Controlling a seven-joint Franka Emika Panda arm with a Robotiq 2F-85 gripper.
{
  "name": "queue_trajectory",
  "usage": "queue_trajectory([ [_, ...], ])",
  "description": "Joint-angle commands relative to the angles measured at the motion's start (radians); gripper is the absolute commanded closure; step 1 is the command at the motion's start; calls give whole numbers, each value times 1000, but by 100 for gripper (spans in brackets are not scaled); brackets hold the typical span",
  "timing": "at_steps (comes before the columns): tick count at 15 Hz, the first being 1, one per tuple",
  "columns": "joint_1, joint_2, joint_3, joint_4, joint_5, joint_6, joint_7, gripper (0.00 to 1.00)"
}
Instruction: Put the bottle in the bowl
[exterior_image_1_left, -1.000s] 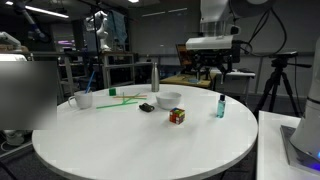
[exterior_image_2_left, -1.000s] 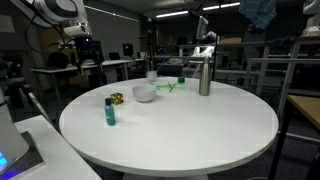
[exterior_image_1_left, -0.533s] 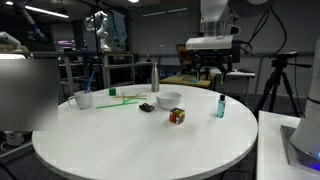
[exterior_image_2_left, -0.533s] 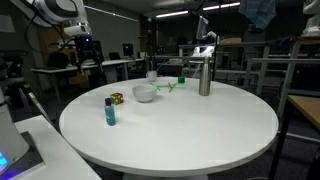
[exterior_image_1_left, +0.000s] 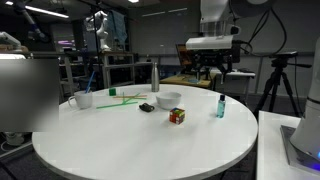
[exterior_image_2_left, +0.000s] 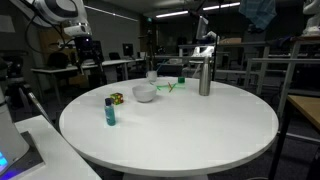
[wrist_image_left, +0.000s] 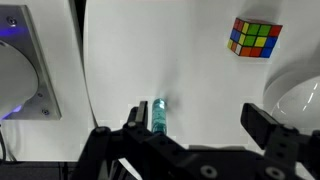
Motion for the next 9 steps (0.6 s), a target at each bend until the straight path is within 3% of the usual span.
queue_trajectory([
  [1,6,0,-6,1,-3,-3,2,0],
  [9,-28,14,-15,-1,-25,-3,13,0],
])
